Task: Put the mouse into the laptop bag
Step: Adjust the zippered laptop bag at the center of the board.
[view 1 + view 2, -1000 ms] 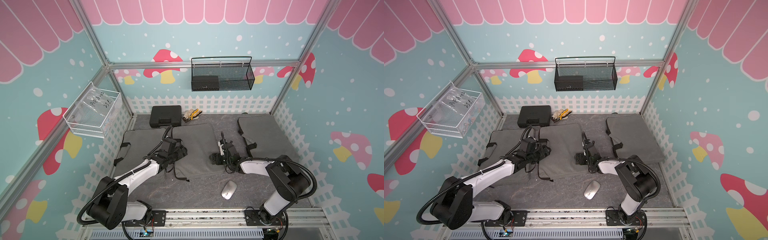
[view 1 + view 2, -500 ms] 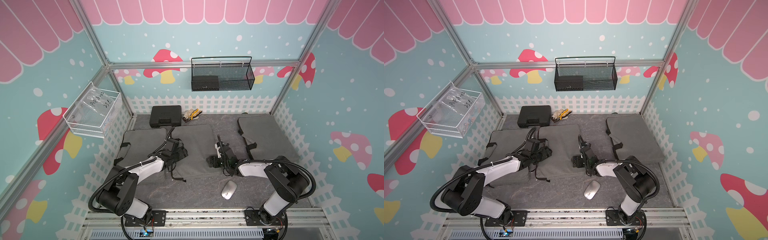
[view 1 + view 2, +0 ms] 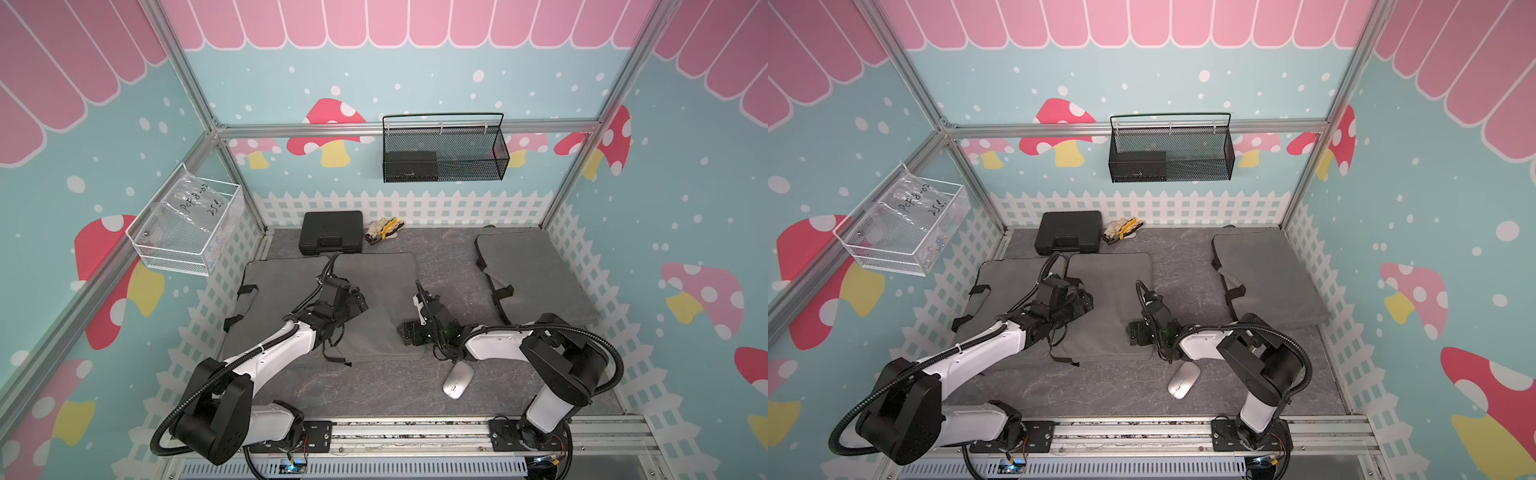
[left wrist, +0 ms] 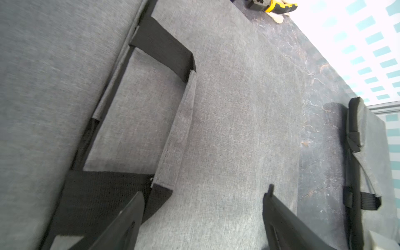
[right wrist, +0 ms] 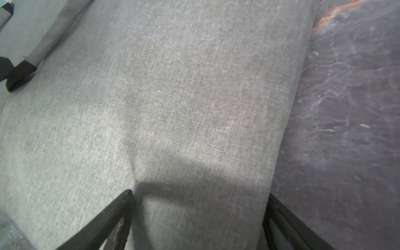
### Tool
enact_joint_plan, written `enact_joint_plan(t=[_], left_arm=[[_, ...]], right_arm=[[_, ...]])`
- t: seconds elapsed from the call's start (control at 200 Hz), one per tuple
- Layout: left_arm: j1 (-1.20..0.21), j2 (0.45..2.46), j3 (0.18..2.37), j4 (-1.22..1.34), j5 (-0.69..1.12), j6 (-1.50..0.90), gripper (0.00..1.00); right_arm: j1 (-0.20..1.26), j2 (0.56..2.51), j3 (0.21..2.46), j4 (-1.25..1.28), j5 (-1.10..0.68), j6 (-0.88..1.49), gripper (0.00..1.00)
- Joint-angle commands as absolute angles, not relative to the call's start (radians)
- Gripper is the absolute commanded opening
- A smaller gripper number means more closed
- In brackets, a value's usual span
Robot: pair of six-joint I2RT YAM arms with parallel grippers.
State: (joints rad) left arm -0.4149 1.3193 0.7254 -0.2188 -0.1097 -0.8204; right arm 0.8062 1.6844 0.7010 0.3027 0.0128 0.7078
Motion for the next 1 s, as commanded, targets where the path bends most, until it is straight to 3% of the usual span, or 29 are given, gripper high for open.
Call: enact_joint_plan(t=[0.0,0.255,0.485,0.63,0.765,0.996], left_arm=[[-0.417,1.285,0.768,-0.302,-0.156,-0.789,0.89],[-0.421,1.081,0.782,-0.363,-0.23,-0.784,0.95],[-0.449,1.021,0.836,-0.379,-0.099,-0.756,0.98],[-0.608,1.068,0.889,-0.342,-0.172,-0.744,0.99],[-0.745,1.141,0.868,-0.15,-0.165,-0.777,0.99],[-0.914,1.412,1.011,-0.039,-0.176,-0.82,0.98]], right_arm=[[0.824,1.634,0.664,0.203,0.024,0.703,0.94],[0.766,1.347,0.597,0.076,0.158,0.695,0.99],[0.536,0.98,0.468,-0.031,0.161,0.676,1.0],[0.418,0.872,0.451,-0.105,0.192,0.648,1.0],[0.29,0.848,0.425,-0.1,0.163,0.628,1.0],[0.027,0.847,0.382,-0.058,0.059,0.618,1.0]])
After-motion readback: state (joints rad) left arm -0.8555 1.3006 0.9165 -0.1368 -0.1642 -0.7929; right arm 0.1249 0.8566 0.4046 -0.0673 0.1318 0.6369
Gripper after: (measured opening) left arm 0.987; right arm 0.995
